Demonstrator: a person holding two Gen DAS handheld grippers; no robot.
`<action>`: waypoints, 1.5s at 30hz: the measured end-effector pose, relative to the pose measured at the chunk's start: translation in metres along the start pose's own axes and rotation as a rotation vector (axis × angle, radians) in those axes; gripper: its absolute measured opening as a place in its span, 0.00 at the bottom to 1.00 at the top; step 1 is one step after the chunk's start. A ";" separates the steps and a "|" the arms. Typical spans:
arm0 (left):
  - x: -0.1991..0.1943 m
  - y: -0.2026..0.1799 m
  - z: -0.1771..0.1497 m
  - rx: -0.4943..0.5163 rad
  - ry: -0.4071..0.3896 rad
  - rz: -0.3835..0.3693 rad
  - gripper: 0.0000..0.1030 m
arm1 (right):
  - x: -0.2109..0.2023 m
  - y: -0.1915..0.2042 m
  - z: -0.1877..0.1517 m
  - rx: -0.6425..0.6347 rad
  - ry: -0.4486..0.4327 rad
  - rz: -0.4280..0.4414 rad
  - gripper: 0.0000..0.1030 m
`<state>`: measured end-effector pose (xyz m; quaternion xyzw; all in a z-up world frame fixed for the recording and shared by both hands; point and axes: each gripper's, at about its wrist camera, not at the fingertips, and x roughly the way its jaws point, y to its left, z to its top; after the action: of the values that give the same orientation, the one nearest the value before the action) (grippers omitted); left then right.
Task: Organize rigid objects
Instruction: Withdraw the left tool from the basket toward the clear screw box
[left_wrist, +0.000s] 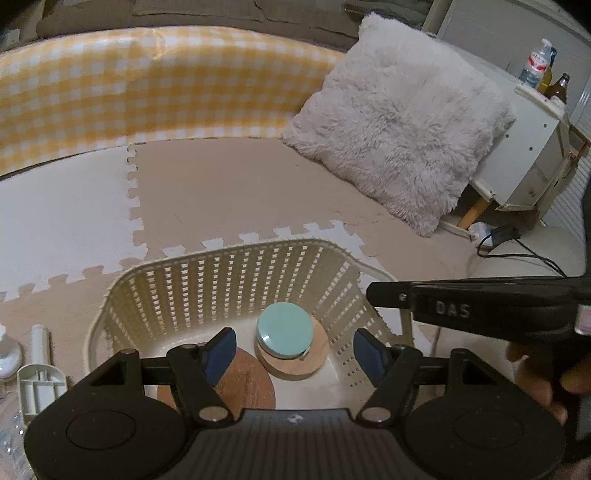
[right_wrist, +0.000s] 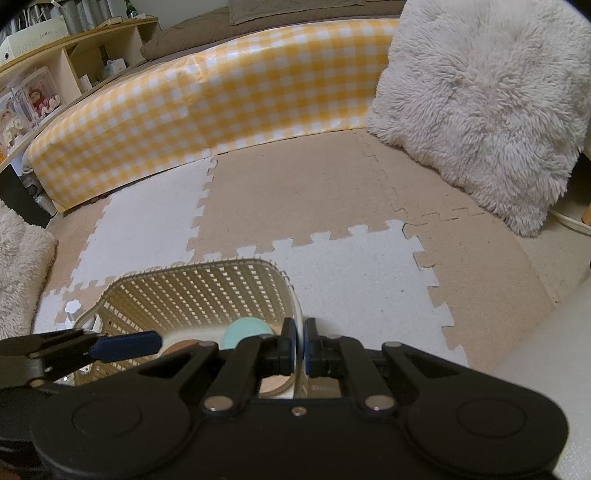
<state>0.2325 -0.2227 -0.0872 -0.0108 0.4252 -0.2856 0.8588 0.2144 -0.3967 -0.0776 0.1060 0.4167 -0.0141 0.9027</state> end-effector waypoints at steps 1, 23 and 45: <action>-0.004 0.000 -0.001 0.000 -0.006 0.003 0.70 | 0.000 0.000 0.000 0.000 0.000 0.000 0.05; -0.092 0.023 -0.040 -0.012 -0.207 0.138 1.00 | 0.000 0.003 -0.001 -0.016 0.007 -0.018 0.05; -0.106 0.109 -0.094 -0.078 -0.229 0.297 1.00 | -0.001 0.004 -0.001 -0.022 0.008 -0.024 0.05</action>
<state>0.1654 -0.0573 -0.0990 -0.0136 0.3323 -0.1356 0.9333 0.2135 -0.3929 -0.0764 0.0911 0.4215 -0.0201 0.9020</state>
